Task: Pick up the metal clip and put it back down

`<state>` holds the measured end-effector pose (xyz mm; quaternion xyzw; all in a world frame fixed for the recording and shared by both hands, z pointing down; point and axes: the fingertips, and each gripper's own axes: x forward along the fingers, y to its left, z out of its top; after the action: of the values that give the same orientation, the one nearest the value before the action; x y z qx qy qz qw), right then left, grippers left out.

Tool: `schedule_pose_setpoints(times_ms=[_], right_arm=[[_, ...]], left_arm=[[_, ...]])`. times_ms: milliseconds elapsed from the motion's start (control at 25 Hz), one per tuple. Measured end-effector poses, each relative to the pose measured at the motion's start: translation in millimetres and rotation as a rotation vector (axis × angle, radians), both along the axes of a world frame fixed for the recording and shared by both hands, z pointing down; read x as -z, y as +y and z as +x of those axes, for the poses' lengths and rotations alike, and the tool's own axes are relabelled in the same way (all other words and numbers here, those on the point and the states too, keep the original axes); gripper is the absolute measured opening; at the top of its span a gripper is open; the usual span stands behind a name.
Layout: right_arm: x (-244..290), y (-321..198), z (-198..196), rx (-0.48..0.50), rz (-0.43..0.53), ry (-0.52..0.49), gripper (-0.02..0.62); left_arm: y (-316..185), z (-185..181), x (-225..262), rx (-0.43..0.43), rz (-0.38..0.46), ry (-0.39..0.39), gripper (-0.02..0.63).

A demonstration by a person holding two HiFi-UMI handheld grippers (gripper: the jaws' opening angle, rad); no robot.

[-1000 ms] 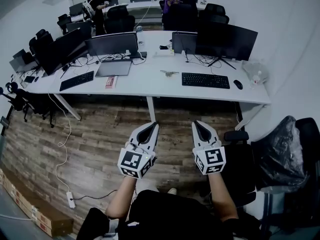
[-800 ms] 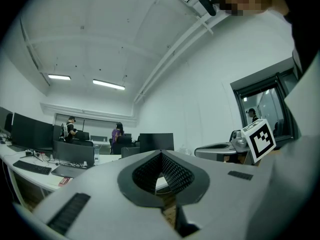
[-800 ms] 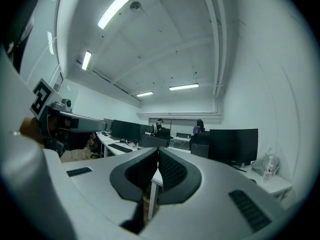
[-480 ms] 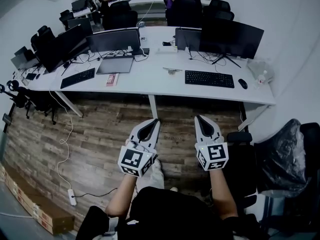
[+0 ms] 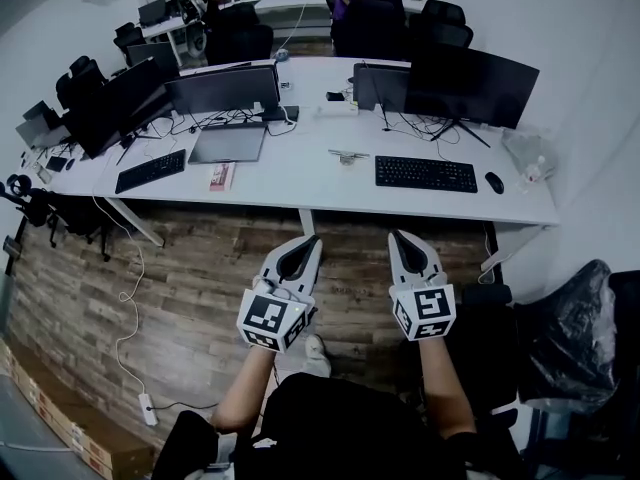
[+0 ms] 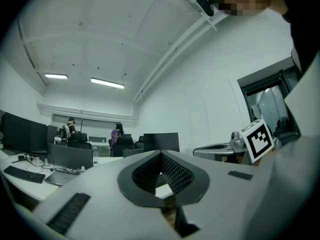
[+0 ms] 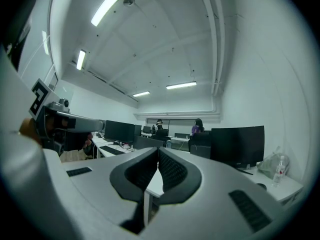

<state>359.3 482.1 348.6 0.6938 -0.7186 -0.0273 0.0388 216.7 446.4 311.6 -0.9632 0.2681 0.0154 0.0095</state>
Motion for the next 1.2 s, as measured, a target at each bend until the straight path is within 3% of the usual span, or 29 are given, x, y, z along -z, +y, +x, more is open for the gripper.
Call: schedule_pose_setpoints(times_ms=[440, 760, 1200], right_arm=[[2, -116, 8, -0.004, -0.021, 0.017, 0.023], [4, -185, -4, -0.012, -0.022, 0.011, 0.023], [-11, -233, -15, -0.029, -0.048, 0.036, 0.023]], left_arm=[[-116, 19, 2, -0.037, -0.038, 0.01, 0.009], [-186, 1, -1, -0.025, -0.04, 0.023, 0.009], [-229, -9, -12, -0.042, -0.052, 0.026, 0.009]])
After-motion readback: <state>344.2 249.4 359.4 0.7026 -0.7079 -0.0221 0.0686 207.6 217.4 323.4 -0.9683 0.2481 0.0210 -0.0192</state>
